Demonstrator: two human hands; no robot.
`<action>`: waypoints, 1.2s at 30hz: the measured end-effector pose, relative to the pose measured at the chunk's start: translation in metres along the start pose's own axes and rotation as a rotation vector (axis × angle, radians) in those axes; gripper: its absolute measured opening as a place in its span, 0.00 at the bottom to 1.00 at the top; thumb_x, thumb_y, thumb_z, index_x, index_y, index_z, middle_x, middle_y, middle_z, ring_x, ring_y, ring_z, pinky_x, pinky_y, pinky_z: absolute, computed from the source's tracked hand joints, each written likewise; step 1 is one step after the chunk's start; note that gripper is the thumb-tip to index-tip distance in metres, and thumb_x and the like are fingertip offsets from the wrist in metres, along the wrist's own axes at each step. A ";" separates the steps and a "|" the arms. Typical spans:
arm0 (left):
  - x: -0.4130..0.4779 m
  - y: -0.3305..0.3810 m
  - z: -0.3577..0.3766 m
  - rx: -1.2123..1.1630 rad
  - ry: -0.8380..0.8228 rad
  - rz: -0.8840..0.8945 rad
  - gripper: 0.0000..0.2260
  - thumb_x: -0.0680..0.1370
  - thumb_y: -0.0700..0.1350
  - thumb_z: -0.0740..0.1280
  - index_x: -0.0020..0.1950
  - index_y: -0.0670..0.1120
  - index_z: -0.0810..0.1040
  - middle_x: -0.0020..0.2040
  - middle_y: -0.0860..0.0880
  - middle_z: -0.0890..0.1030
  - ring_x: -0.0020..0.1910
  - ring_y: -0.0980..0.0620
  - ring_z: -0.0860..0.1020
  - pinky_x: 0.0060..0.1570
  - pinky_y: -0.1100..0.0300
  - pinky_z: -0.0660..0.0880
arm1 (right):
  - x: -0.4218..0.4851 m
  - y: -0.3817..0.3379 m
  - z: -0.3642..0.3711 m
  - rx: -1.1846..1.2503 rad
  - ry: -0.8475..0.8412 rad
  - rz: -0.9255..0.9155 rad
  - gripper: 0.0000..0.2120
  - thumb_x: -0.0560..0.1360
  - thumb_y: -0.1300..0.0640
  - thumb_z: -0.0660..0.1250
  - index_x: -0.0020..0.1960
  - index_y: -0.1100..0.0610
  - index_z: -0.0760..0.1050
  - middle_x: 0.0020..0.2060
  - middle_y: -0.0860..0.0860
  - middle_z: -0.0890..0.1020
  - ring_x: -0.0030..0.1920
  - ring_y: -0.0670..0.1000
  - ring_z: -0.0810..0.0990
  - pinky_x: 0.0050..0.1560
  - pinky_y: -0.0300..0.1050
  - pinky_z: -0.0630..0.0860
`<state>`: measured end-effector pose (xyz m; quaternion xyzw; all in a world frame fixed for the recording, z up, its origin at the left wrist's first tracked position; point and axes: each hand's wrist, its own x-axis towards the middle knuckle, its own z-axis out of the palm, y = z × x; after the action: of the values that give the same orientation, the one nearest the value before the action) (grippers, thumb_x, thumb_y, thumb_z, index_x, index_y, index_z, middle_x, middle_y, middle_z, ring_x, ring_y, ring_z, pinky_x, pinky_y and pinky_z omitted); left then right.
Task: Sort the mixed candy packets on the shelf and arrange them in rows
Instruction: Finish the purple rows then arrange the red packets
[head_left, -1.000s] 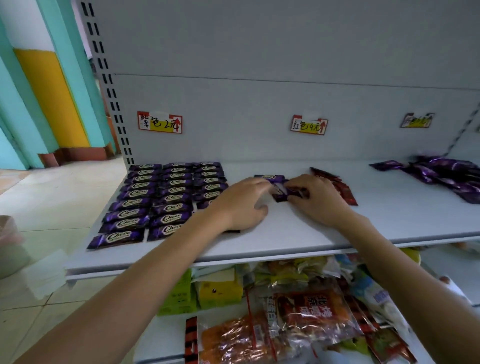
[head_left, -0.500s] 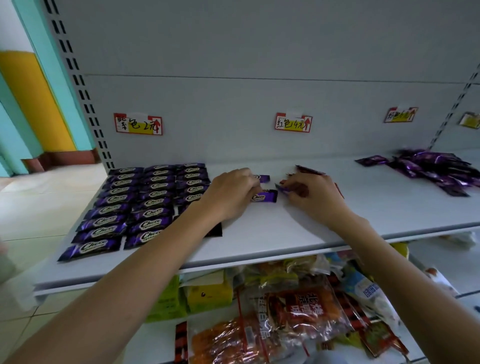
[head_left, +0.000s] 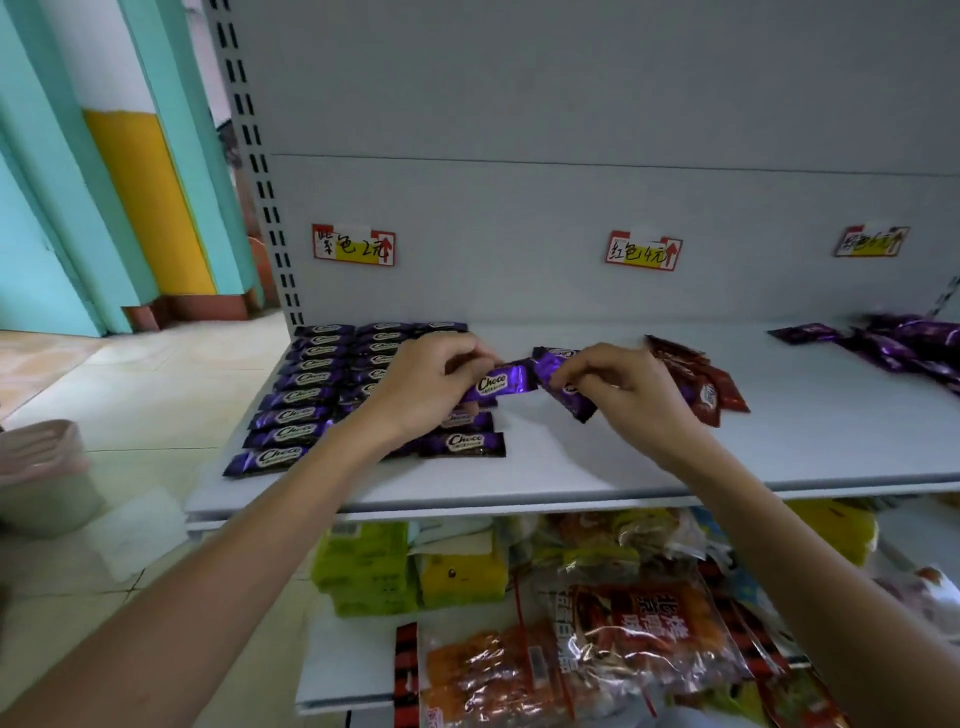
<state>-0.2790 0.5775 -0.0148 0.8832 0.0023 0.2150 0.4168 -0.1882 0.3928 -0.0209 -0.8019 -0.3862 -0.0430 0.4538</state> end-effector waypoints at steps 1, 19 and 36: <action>-0.006 -0.002 -0.008 0.004 0.014 -0.006 0.07 0.79 0.41 0.63 0.47 0.51 0.79 0.42 0.59 0.80 0.36 0.62 0.79 0.39 0.74 0.72 | 0.001 -0.005 0.006 0.035 -0.012 0.007 0.21 0.74 0.69 0.58 0.37 0.45 0.79 0.42 0.42 0.80 0.45 0.46 0.78 0.45 0.43 0.74; -0.102 -0.017 -0.094 -0.176 0.137 -0.157 0.13 0.75 0.33 0.66 0.46 0.53 0.79 0.43 0.51 0.83 0.37 0.58 0.81 0.44 0.64 0.79 | -0.005 -0.074 0.079 0.158 -0.149 -0.161 0.01 0.72 0.55 0.70 0.42 0.51 0.80 0.39 0.46 0.80 0.38 0.45 0.77 0.39 0.39 0.72; -0.125 -0.037 -0.106 0.220 0.459 0.038 0.10 0.73 0.39 0.70 0.46 0.55 0.79 0.35 0.55 0.71 0.35 0.61 0.71 0.36 0.73 0.65 | -0.015 -0.081 0.097 0.268 -0.263 -0.115 0.14 0.75 0.64 0.66 0.52 0.46 0.71 0.40 0.44 0.82 0.44 0.50 0.80 0.50 0.48 0.77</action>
<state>-0.4262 0.6568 -0.0297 0.8512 0.1038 0.4160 0.3027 -0.2793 0.4812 -0.0271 -0.7095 -0.4897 0.0880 0.4990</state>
